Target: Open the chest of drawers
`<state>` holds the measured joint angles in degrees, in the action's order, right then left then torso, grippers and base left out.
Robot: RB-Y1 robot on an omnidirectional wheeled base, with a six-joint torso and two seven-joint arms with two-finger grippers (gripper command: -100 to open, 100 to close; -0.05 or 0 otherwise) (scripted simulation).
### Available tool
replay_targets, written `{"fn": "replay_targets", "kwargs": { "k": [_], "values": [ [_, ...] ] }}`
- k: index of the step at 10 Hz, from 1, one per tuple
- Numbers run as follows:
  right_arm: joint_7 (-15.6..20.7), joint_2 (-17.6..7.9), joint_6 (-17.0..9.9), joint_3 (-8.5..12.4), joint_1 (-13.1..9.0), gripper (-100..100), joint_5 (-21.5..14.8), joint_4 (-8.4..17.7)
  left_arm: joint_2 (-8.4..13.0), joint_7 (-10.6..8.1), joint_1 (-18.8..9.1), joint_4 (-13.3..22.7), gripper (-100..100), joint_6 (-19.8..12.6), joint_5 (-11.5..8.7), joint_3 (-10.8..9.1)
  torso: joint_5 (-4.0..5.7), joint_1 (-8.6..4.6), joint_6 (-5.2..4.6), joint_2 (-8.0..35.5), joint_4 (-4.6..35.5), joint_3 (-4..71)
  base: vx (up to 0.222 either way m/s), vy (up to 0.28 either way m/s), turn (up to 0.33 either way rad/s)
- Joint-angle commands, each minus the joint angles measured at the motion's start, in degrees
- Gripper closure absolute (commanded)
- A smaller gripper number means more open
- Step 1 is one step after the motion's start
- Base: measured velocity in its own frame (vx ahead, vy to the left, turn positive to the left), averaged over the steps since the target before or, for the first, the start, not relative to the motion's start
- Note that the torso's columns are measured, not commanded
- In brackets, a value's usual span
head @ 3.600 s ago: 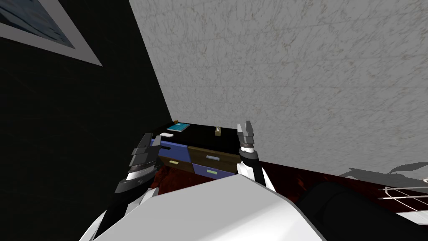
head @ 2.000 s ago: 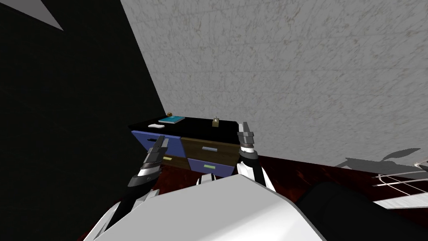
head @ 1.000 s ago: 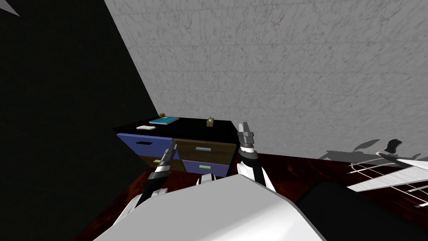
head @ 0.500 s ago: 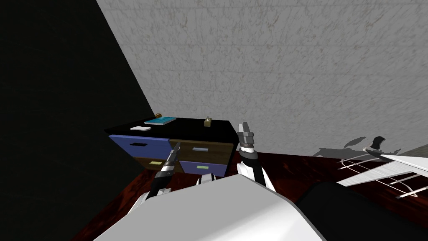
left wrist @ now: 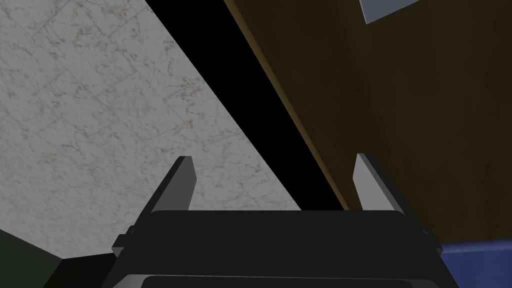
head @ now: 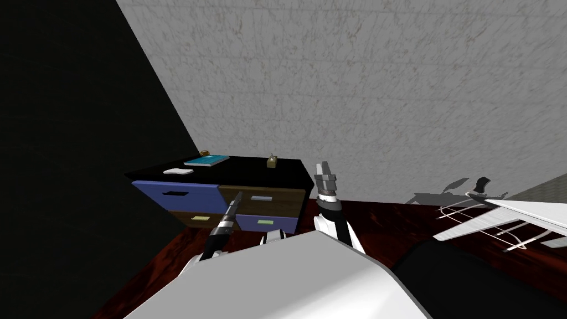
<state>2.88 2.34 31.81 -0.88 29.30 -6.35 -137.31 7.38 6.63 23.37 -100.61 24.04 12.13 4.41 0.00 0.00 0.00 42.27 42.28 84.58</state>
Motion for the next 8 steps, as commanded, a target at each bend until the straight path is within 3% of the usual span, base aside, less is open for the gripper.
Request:
{"fn": "replay_targets", "kwargs": {
  "k": [1,5,8],
  "values": [
    [0.0,0.0,0.0,0.0,0.0,0,0.0,0.0,0.32,0.25,-1.03,2.82,-100,-0.26,0.36,0.31,-0.01,0.06,0.0,0.01,0.0,-0.01,-0.005,-0.03,-0.033],
    [0.0,0.0,0.0,0.0,0.0,0,0.0,0.0,1.22,0.85,-2.61,8.46,-100,-2.02,1.5,1.67,0.01,-0.02,0.0,0.0,0.0,0.0,-0.003,-0.05,-0.057],
    [0.0,0.0,0.0,0.0,0.0,0,0.0,0.0,1.73,1.09,-3.23,10.66,-100,-2.71,1.95,2.2,0.0,0.03,0.0,0.03,0.01,-0.02,-0.005,-0.051,-0.036]
  ]
}}
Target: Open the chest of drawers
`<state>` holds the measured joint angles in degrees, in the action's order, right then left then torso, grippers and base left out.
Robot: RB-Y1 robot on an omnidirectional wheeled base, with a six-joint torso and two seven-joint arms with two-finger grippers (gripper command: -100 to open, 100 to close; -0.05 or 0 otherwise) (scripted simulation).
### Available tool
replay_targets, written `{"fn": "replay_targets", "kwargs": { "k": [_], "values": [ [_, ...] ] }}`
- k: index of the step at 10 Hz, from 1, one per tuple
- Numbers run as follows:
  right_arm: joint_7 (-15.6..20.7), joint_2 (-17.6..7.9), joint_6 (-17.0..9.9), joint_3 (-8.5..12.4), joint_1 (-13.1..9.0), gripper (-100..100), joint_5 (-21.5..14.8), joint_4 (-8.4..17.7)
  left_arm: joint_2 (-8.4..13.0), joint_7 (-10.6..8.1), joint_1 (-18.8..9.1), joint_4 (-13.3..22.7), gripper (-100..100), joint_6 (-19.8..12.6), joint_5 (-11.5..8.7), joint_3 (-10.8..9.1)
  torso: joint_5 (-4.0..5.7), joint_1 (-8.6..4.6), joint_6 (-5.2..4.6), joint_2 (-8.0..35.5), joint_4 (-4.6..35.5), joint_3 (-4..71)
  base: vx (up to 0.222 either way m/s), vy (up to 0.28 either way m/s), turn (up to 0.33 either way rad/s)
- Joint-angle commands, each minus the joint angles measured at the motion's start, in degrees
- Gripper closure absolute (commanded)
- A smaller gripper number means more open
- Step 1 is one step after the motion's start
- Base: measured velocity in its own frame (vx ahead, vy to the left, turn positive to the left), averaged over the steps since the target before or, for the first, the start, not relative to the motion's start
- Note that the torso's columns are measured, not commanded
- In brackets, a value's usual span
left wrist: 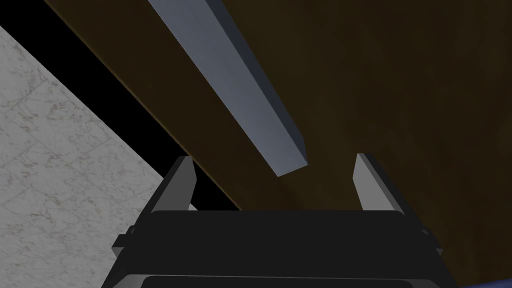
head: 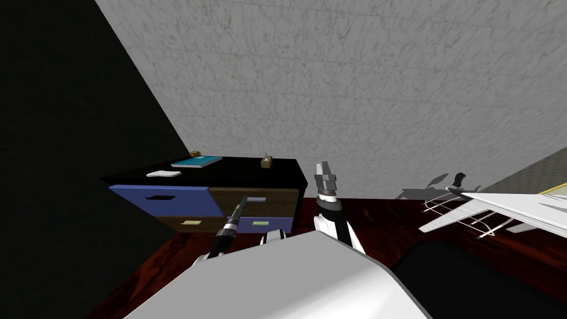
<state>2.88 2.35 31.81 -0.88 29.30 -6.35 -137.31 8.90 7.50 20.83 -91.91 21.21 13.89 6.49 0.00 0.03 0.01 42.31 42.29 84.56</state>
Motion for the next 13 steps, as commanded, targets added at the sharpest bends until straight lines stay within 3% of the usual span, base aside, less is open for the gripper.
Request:
{"fn": "replay_targets", "kwargs": {
  "k": [1,2,4,8,9,11,13],
  "values": [
    [0.0,0.0,0.0,0.0,0.0,0,0.0,0.0,0.38,0.28,-0.85,2.56,-100,-0.08,0.32,0.27,-0.02,0.07,0.0,-0.02,0.0,0.01,-0.001,-0.019,-0.03],
    [0.0,0.0,0.0,0.0,0.0,0,0.0,0.0,0.36,0.17,-0.59,1.76,-100,-0.21,0.23,0.23,-0.03,0.08,0.0,-0.03,-0.01,0.02,0.0,-0.007,-0.006],
    [0.0,-0.01,0.0,0.01,-0.01,0,0.0,0.0,0.4,0.85,-5.1,6.49,-100,0.8,-0.67,-0.62,-0.02,0.04,-0.01,0.12,0.03,-0.07,-0.071,0.005,-0.012],
    [0.0,0.0,0.0,0.0,-0.01,0,0.0,0.0,0.41,1.53,-10.75,12.61,-100,1.82,-1.59,-1.47,0.01,-0.05,-0.01,0.01,0.0,-0.01,-0.061,0.003,-0.006],
    [0.0,0.0,0.0,0.0,0.0,0,0.0,0.0,0.41,1.53,-10.75,13.88,-100,1.82,-1.59,-1.47,0.01,-0.07,0.0,-0.11,-0.03,0.06,-0.005,-0.008,0.001],
    [0.0,0.0,0.0,0.0,0.0,0,0.0,0.0,0.41,2.21,-15.08,17.71,-100,2.83,-2.5,-2.32,0.01,-0.03,-0.01,-0.01,-0.01,0.02,-0.061,-0.001,-0.011],
    [0.0,-0.01,0.0,0.01,0.0,0,0.0,0.0,0.41,2.21,-15.82,19.98,-100,2.83,-2.5,-2.32,-0.01,0.0,0.0,-0.03,-0.01,0.01,-0.021,0.003,0.0]
  ]
}}
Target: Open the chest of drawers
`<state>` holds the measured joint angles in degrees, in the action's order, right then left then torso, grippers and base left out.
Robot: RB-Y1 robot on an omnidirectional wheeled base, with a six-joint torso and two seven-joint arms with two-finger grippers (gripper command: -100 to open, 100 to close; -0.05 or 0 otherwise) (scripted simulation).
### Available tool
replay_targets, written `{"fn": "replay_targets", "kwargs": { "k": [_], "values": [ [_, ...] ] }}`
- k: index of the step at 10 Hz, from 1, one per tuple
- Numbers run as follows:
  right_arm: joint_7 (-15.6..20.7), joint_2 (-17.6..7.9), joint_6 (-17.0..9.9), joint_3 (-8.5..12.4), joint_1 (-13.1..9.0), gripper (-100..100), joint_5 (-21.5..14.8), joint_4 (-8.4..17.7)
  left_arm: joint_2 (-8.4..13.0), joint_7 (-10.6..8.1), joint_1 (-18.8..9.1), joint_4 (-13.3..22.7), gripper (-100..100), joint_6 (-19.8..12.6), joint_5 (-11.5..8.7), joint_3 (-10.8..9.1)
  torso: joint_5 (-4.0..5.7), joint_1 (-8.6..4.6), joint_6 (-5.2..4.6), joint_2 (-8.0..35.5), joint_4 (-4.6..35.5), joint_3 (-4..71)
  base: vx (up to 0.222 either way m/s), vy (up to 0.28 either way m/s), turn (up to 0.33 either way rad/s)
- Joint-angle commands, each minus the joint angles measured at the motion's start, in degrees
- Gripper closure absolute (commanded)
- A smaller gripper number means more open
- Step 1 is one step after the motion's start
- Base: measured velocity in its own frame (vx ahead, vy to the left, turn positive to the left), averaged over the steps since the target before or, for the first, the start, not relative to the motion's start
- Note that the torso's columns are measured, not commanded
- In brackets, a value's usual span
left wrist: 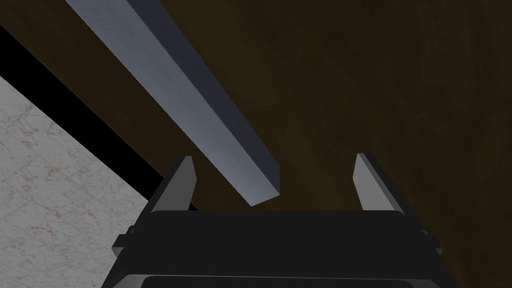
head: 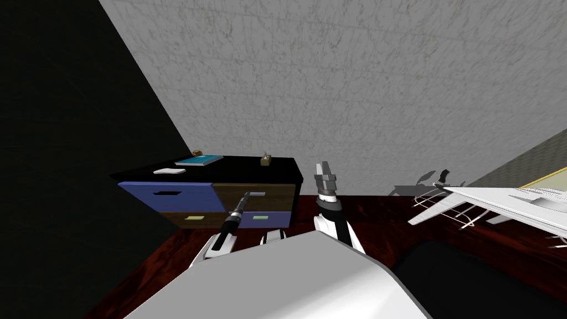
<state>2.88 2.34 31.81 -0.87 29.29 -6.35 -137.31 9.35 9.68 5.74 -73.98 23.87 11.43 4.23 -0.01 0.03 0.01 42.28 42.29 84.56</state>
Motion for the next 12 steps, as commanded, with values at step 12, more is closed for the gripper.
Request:
{"fn": "replay_targets", "kwargs": {
  "k": [12],
  "values": [
    [0.0,0.0,0.0,0.0,0.0,0,0.0,0.0,-0.02,2.08,-15.93,20.16,-100,3.22,-2.77,-2.62,0.0,-0.01,0.0,-0.03,-0.01,0.02,-0.045,0.001,-0.006]
  ]
}}
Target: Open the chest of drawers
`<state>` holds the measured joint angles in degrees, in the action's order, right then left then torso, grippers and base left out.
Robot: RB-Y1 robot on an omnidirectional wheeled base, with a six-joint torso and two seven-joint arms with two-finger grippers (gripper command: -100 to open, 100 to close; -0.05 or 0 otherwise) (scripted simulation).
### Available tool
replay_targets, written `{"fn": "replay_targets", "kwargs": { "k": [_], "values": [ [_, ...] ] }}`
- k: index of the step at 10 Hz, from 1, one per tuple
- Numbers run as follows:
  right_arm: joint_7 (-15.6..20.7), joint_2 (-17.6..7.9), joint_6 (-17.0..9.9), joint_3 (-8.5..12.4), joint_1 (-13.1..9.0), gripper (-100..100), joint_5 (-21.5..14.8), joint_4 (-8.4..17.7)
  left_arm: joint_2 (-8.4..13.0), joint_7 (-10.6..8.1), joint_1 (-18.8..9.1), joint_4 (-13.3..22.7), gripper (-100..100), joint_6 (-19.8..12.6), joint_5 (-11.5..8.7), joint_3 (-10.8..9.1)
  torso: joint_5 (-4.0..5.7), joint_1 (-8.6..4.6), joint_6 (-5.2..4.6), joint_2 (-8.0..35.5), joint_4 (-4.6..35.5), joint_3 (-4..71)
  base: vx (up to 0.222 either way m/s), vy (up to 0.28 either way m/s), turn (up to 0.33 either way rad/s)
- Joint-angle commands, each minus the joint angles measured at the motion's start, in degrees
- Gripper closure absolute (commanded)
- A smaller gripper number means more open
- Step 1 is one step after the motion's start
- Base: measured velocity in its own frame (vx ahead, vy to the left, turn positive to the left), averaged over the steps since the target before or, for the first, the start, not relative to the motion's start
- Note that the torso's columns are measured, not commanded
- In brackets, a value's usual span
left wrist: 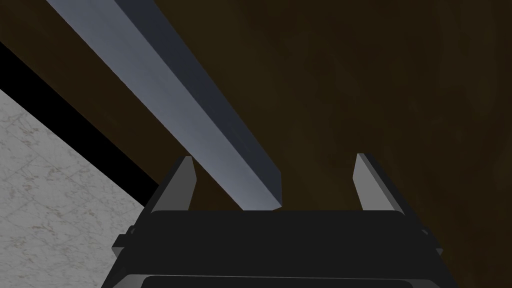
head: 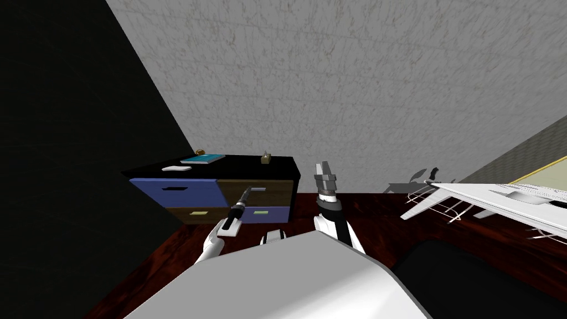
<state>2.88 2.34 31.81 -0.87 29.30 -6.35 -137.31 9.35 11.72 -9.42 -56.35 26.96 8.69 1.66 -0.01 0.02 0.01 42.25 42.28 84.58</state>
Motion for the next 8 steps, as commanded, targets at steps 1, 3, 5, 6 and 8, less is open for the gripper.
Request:
{"fn": "replay_targets", "kwargs": {
  "k": [1,3,5,6,8],
  "values": [
    [0.0,0.0,0.0,0.0,0.0,0,0.0,0.0,-0.02,0.72,-3.29,4.06,-100,1.15,-0.95,-0.89,0.0,-0.02,0.0,-0.07,-0.03,0.05,-0.062,0.002,-0.011],
    [0.0,0.0,0.0,0.0,0.0,0,0.0,0.0,-0.02,0.72,-5.83,6.96,-100,1.15,-0.95,-0.89,0.02,-0.05,-0.01,0.12,0.04,-0.07,-0.054,-0.003,-0.006],
    [0.0,0.0,0.0,0.0,0.0,0,0.0,0.0,-0.01,1.4,-8.62,10.27,-100,2.16,-1.86,-1.75,0.0,0.0,0.01,-0.07,-0.02,0.05,-0.039,-0.001,-0.005],
    [0.0,0.0,0.0,0.0,0.0,0,0.0,0.0,-0.01,1.4,-10.2,12.05,-100,2.16,-1.86,-1.75,0.01,-0.02,-0.01,0.09,0.02,-0.03,-0.081,-0.001,-0.007],
    [0.0,0.0,0.0,0.0,0.0,0,0.0,0.0,0.0,2.08,-13.75,17.21,-100,3.18,-2.77,-2.6,0.01,-0.01,-0.01,0.01,0.03,-0.01,-0.053,0.005,-0.008]
  ]
}}
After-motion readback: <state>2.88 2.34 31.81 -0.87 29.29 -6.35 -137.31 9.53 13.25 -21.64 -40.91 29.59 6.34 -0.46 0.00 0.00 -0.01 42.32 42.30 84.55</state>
